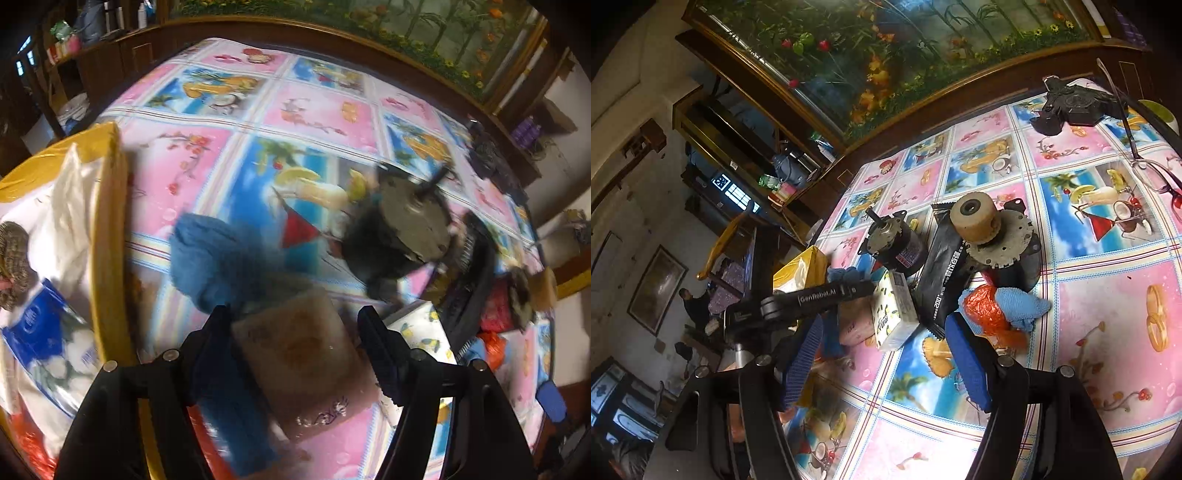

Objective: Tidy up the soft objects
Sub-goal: 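Grasp the translucent brown pack with left tool while right tool reaches the lemon-print pack, then grasp the lemon-print tissue pack with the right tool while the left tool holds the brown pack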

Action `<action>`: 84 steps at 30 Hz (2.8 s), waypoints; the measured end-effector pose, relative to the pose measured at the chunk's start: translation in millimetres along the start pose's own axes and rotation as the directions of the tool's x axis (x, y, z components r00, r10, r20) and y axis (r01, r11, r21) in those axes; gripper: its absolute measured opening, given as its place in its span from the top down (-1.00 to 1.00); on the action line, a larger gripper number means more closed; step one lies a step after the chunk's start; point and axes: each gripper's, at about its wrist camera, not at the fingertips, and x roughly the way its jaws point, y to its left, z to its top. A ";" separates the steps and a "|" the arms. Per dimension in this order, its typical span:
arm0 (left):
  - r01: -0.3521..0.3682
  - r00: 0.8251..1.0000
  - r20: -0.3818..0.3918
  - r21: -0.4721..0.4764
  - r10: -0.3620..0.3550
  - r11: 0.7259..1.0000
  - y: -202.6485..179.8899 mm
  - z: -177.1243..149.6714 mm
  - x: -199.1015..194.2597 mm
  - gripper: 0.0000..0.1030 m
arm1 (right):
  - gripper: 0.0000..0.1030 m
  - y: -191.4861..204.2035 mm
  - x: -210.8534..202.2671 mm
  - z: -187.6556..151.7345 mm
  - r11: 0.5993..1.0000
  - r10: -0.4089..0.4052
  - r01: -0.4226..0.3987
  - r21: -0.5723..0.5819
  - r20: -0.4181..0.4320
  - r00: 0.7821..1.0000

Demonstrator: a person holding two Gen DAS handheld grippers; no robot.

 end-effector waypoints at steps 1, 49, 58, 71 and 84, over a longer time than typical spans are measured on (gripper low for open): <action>0.025 1.000 -0.009 0.003 -0.025 1.000 -2.6 -4.8 -1.3 -0.36 | -0.43 -0.2 -0.9 0.0 1.000 -0.007 0.007 -0.002 0.006 1.000; 0.063 0.997 0.033 0.268 -0.074 0.961 -44.1 -159.8 -53.0 -0.27 | -0.53 -4.4 38.2 -32.4 0.989 -0.077 0.029 -0.147 -0.332 0.940; 0.068 0.996 0.043 0.276 -0.083 0.959 -41.3 -170.2 -58.6 -0.27 | -0.57 11.4 37.1 -31.5 0.955 -0.153 0.080 -0.285 -0.242 0.958; 0.072 0.994 0.053 0.284 -0.090 0.956 -35.5 -180.6 -64.3 -0.27 | -0.78 39.3 52.4 -65.7 0.892 -0.317 0.211 -0.401 -0.220 0.923; 0.070 0.989 0.102 0.286 -0.103 0.956 -37.4 -179.0 -72.8 -0.26 | -0.56 24.1 36.8 -57.9 0.896 -0.329 0.279 -0.345 -0.095 0.939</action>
